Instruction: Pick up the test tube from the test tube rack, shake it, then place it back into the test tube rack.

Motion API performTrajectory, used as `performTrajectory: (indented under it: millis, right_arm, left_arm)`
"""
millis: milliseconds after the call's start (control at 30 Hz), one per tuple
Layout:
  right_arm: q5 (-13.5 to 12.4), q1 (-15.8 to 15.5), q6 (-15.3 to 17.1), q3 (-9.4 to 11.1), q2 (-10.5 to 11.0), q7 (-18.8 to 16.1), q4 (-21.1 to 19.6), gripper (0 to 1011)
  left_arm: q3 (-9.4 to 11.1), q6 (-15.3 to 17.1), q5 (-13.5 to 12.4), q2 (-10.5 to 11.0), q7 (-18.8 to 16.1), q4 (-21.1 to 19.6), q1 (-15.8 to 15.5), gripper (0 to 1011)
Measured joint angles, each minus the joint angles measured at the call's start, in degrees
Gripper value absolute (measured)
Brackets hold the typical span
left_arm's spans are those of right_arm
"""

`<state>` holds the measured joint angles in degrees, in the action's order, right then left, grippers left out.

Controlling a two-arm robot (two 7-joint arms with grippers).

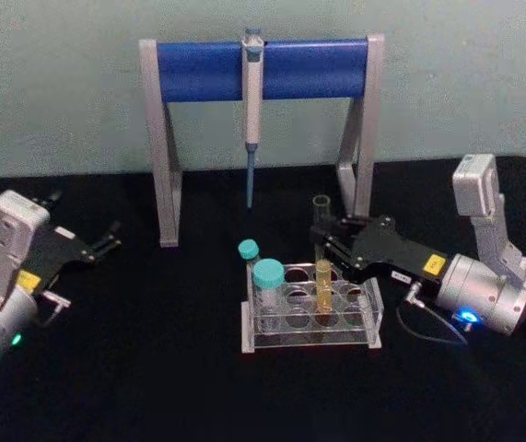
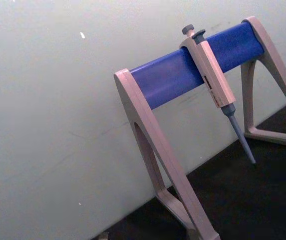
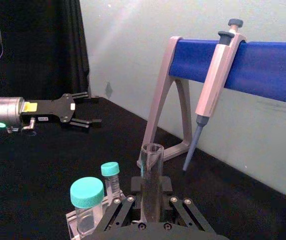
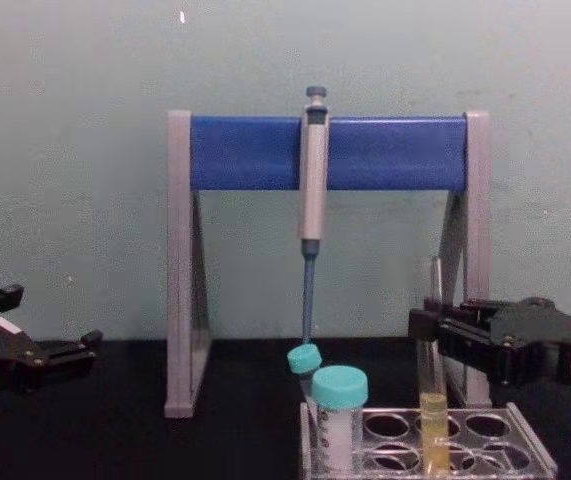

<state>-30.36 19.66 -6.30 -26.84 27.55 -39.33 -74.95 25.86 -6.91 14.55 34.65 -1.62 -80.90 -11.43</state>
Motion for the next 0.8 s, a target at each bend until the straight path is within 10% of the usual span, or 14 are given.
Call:
performTrajectory:
  millis: [200, 800]
  right_arm:
    - [0.0, 0.0, 0.0, 0.0, 0.0, 0.0, 0.0, 275]
    - [0.0, 0.0, -0.1, 0.0, 0.0, 0.0, 0.0, 854]
  left_arm:
    - [0.0, 0.0, 0.0, 0.0, 0.0, 0.0, 0.0, 1001]
    - [0.0, 0.0, 0.0, 0.0, 0.0, 0.0, 0.0, 1001]
